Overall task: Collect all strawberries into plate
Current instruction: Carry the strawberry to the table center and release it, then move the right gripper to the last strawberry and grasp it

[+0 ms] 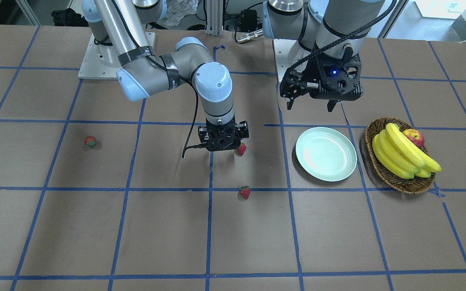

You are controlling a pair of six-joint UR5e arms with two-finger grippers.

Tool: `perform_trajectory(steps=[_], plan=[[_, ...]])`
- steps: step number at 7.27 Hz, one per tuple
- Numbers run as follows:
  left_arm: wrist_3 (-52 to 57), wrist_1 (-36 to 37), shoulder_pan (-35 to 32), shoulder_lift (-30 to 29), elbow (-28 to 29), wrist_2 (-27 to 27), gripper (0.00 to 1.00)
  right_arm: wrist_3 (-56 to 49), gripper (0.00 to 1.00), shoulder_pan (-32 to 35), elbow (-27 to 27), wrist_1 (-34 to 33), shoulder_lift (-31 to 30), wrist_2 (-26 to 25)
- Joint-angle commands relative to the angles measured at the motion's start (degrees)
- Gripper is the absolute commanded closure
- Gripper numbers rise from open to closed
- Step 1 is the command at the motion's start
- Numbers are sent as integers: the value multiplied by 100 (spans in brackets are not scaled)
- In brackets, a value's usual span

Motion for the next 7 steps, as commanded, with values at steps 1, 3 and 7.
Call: perform_trajectory(steps=[1, 3, 7], plan=[[4, -1, 0, 0, -2, 0, 0, -252, 0, -594, 10, 789, -515, -616], [4, -10, 0, 0, -2, 0, 0, -1531, 0, -1630, 10, 1876, -1208, -645], [-5, -10, 0, -9, -2, 9, 0, -3240, 0, -3030, 150, 2366, -1476, -872]])
